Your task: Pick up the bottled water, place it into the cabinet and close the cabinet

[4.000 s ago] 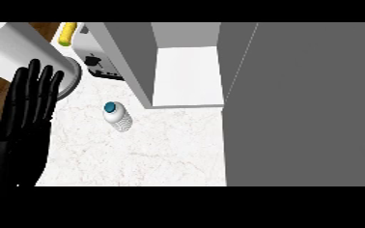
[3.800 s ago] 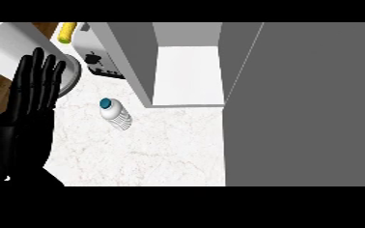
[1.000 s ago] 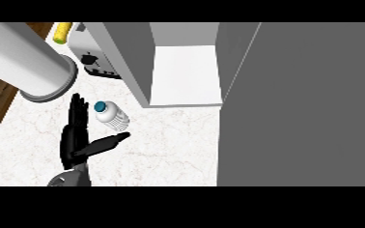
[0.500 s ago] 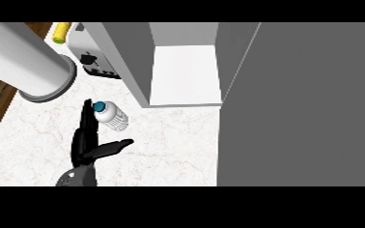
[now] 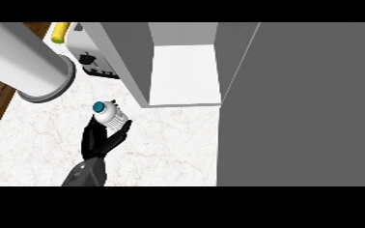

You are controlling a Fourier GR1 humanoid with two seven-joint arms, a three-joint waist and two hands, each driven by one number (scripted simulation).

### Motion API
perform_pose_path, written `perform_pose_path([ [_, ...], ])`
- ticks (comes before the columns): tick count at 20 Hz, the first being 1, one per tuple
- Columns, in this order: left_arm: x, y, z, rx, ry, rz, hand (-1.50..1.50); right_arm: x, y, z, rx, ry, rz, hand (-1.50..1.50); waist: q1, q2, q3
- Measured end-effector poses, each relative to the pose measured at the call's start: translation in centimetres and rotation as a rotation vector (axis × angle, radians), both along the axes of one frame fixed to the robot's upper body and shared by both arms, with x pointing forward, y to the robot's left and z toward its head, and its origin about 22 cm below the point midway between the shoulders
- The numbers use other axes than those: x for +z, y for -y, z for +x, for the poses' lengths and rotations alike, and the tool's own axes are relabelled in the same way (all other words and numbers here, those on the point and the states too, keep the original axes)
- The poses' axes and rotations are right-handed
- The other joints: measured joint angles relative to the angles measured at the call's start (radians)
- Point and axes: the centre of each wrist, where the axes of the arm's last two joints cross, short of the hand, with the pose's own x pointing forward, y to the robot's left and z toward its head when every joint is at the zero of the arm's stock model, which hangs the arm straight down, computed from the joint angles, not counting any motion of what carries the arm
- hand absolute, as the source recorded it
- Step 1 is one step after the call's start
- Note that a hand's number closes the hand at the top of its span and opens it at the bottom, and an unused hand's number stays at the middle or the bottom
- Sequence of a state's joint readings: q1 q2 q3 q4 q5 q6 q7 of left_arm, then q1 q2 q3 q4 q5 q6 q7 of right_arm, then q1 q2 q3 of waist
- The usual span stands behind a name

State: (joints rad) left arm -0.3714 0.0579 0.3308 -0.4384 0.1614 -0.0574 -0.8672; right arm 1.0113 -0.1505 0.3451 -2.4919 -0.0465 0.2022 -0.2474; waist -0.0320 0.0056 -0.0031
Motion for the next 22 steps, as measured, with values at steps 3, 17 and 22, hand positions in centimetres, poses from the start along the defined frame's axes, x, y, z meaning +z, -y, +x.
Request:
perform_pose_path([
  [3, -0.2, 0.3, 0.2, 0.013, 0.007, -0.041, 1.5, -0.1, -0.1, -0.2, 0.006, 0.001, 0.001, -1.5, -0.003, 0.0, 0.0],
  [17, -1.2, 0.8, -1.0, -0.124, 0.058, -0.092, 1.5, -0.3, 0.6, -0.8, -0.011, 0.01, -0.032, -1.5, 0.012, -0.011, 0.008],
  [22, -1.3, 1.5, -1.5, -0.177, 0.072, -0.087, 1.5, -0.2, 0.1, -0.6, -0.009, -0.002, -0.009, -1.5, 0.021, -0.012, 0.008],
])
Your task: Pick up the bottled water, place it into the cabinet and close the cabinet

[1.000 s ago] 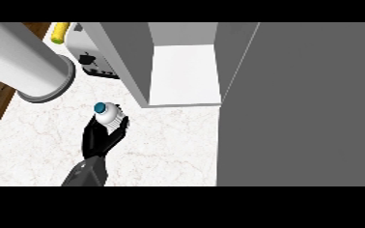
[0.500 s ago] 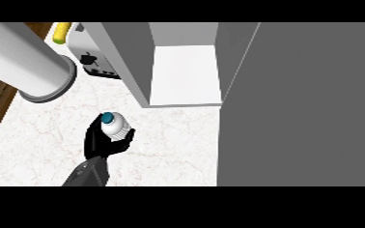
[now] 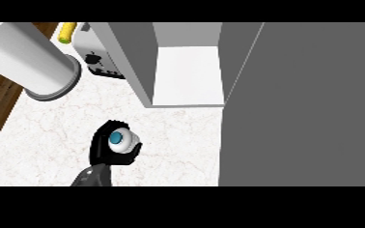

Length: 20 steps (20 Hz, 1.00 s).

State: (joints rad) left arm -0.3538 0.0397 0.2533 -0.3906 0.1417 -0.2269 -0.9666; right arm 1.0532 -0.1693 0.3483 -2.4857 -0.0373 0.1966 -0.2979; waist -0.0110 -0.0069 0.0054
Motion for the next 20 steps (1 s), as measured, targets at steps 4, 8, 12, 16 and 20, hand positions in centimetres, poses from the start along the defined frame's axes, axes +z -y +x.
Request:
perform_pose_path([
  [4, 0.5, 1.5, 0.7, -0.044, -0.002, -0.046, 1.5, -0.1, 0.2, 0.0, 0.002, 0.003, -0.01, -1.5, 0.001, 0.0, -0.003],
  [8, 1.3, 3.3, 1.5, -0.086, 0.001, -0.08, 1.5, -0.1, 0.3, 0.1, 0.009, 0.001, -0.018, -1.5, -0.001, -0.001, -0.004],
  [12, 3.5, 5.0, 3.3, -0.122, 0.008, -0.088, 1.5, 0.0, 0.2, 0.2, 0.001, 0.001, -0.014, -1.5, 0.002, -0.002, -0.004],
  [16, 6.6, 7.3, 5.2, -0.141, 0.033, -0.047, 1.5, -0.1, 0.4, 0.3, 0.002, 0.003, -0.019, -1.5, 0.003, -0.002, -0.004],
  [20, 8.7, 8.7, 6.0, -0.104, 0.026, 0.04, 1.5, 0.0, 0.4, 0.5, -0.002, 0.008, -0.022, -1.5, 0.004, 0.002, -0.005],
])
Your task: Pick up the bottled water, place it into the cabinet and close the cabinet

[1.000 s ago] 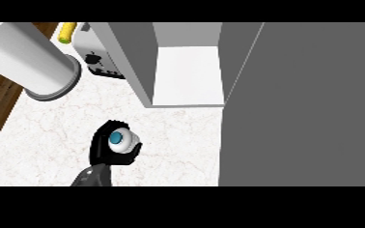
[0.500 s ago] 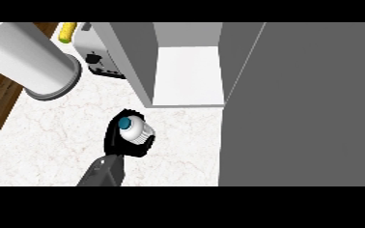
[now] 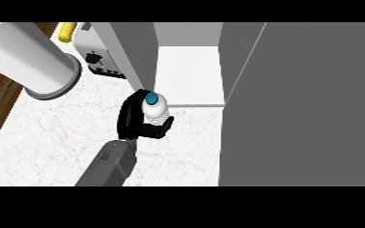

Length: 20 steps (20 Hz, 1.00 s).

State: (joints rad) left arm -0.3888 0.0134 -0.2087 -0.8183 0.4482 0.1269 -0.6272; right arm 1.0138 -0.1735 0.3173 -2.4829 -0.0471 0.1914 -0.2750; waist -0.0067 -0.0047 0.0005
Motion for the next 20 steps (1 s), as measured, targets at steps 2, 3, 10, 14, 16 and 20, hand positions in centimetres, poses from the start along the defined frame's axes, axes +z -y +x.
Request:
perform_pose_path([
  [2, 1.4, 1.4, 0.4, -0.011, 0.012, 0.018, 1.5, 0.0, 0.0, 0.0, 0.0, -0.001, 0.002, -1.5, -0.002, 0.0, 0.0],
  [3, 2.4, 2.3, 1.0, -0.014, 0.02, 0.024, 1.5, 0.0, -0.1, -0.1, 0.002, 0.004, 0.008, -1.5, -0.008, 0.0, 0.0],
  [10, 8.2, 7.3, 4.4, -0.007, 0.039, 0.118, 1.5, -0.3, 0.3, 0.2, -0.008, 0.017, -0.002, -1.5, -0.022, 0.004, 0.0],
  [14, 9.7, 8.2, 6.4, 0.023, 0.01, 0.17, 1.5, -0.1, 0.8, 0.3, -0.008, 0.021, -0.02, -1.5, -0.031, 0.008, -0.001],
  [16, 10.2, 8.5, 7.1, 0.046, -0.01, 0.181, 1.5, 0.0, 1.1, 0.5, -0.008, 0.025, -0.03, -1.5, -0.033, 0.01, -0.001],
  [20, 10.7, 8.5, 8.8, 0.078, -0.036, 0.214, 1.5, 0.1, 1.4, 0.8, 0.001, 0.037, -0.043, -1.5, -0.041, 0.014, -0.001],
])
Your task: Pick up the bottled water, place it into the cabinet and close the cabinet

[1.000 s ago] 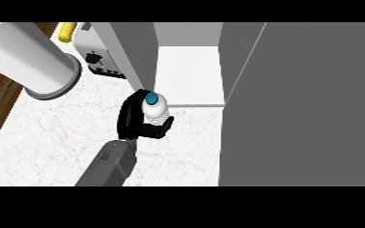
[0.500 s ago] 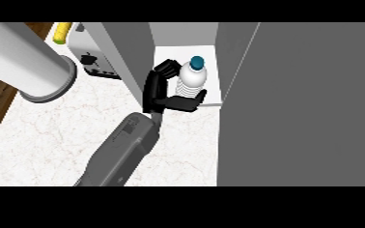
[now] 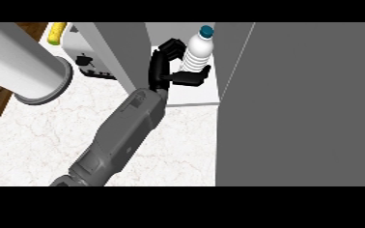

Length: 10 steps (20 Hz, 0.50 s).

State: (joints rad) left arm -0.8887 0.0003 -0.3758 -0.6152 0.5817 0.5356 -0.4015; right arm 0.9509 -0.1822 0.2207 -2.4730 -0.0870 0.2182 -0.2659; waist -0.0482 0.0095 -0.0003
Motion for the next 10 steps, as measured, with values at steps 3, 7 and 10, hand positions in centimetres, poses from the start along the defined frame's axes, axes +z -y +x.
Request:
perform_pose_path([
  [3, 0.3, -0.1, 1.0, 0.029, 0.004, 0.092, 1.5, -0.1, 0.3, 0.1, 0.005, 0.002, -0.008, -1.5, -0.006, 0.002, 0.0],
  [7, 0.0, -0.9, 2.0, 0.084, -0.018, 0.194, 1.5, -0.2, 0.4, 0.3, 0.011, 0.014, 0.0, -1.5, -0.015, 0.007, 0.0],
  [10, -0.5, -2.0, 2.5, 0.143, -0.048, 0.208, 1.5, -0.3, 0.6, 0.3, 0.017, 0.022, -0.002, -1.5, -0.023, 0.012, 0.0],
])
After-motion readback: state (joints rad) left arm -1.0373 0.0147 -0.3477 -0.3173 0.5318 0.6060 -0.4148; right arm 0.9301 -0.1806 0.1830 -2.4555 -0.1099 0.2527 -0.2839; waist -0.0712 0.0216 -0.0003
